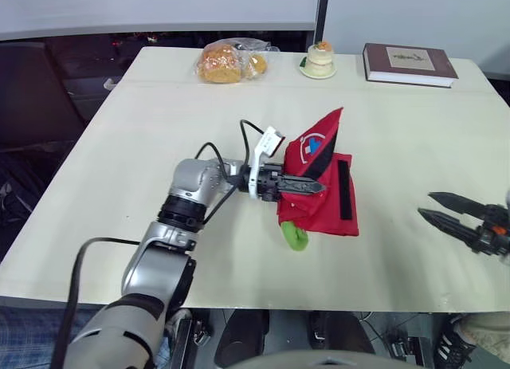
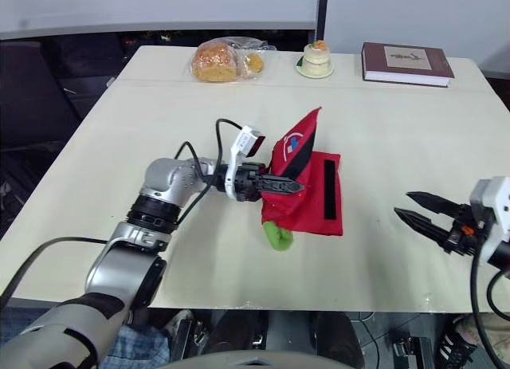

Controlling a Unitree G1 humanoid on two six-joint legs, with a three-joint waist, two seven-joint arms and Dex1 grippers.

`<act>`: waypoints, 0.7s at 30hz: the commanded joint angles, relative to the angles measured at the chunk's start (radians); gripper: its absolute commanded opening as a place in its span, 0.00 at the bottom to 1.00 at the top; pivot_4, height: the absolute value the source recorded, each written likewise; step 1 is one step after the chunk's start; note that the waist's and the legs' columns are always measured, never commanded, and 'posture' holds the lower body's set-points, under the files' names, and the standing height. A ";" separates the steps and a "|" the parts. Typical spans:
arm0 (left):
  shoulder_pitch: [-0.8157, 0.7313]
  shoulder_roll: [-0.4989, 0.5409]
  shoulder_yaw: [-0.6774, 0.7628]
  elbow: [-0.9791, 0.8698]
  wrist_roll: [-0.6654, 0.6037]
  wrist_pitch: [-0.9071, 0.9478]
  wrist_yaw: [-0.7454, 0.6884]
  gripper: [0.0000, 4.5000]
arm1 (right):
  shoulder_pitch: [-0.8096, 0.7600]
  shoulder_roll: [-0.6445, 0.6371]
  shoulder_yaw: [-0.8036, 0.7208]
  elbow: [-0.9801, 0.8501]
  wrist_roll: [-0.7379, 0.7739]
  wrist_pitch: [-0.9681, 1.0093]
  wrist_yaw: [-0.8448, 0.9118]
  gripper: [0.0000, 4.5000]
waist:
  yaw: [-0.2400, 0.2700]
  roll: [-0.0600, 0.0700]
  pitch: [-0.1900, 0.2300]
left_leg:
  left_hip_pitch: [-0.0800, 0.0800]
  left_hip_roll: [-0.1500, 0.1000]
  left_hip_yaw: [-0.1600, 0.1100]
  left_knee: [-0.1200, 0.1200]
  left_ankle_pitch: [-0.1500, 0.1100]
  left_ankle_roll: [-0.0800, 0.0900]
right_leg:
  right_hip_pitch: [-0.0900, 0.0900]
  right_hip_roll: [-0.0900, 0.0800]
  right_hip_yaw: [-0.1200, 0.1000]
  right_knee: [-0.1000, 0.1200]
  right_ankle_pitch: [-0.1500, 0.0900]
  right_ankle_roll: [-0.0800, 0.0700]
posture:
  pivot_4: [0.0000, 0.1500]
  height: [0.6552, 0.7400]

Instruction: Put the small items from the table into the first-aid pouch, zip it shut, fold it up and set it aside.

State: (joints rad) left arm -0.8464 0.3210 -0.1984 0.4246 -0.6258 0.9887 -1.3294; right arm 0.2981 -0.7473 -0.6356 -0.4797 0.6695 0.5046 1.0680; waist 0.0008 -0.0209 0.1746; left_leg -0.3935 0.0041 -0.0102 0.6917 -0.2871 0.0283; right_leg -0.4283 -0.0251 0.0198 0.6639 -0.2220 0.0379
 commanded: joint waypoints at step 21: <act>-0.021 -0.082 0.029 0.064 0.046 -0.056 -0.021 0.99 | 0.086 -0.010 -0.063 -0.129 0.086 -0.009 -0.094 1.00 | -0.007 0.001 0.000 | -0.001 0.001 0.000 0.001 0.000 0.000 | 0.000 0.000 0.001 0.000 0.000 0.000 | 1.00 1.00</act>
State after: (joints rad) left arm -0.8616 0.2460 -0.1855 0.4976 -0.5737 0.9252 -1.3599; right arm 0.3858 -0.7515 -0.6817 -0.5802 0.7350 0.4988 0.9819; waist -0.0061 -0.0202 0.1742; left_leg -0.3943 0.0050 -0.0106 0.6922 -0.2871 0.0283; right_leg -0.4282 -0.0248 0.0210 0.6638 -0.2219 0.0379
